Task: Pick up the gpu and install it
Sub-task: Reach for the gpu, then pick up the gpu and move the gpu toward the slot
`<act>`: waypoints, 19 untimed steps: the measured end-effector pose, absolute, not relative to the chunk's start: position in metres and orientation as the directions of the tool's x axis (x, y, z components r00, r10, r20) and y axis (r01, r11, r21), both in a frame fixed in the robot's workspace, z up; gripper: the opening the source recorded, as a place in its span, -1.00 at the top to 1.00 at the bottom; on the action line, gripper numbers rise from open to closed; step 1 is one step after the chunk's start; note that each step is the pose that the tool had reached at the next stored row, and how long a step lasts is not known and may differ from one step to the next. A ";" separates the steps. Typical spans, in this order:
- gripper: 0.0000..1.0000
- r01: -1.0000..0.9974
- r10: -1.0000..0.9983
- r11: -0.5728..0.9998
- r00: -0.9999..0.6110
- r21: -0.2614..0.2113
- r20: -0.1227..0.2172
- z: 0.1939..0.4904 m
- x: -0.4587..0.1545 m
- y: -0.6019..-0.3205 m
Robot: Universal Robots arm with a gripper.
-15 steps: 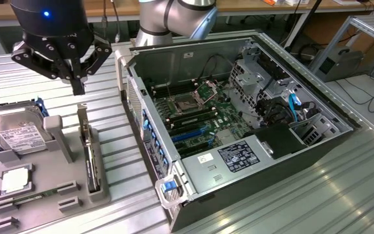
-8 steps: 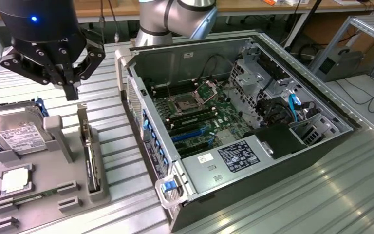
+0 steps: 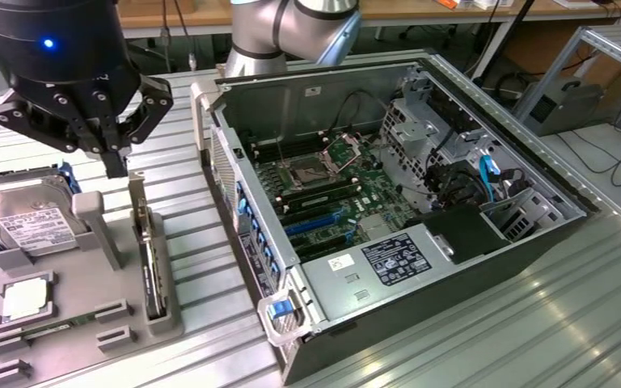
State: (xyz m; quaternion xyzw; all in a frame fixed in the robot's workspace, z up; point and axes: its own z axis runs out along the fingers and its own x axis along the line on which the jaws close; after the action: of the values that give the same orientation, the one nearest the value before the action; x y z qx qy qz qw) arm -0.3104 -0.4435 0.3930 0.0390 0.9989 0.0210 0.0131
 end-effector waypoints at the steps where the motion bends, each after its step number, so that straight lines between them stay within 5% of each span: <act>1: 0.79 0.077 0.079 0.996 -0.997 0.043 -0.025 0.393 -0.311 -0.445; 19: 0.79 0.077 0.078 0.996 -0.997 0.042 -0.025 0.393 -0.316 -0.458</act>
State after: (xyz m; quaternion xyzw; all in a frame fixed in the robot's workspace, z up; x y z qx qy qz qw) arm -0.3161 -0.4579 0.3927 0.0390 0.9989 0.0204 0.0132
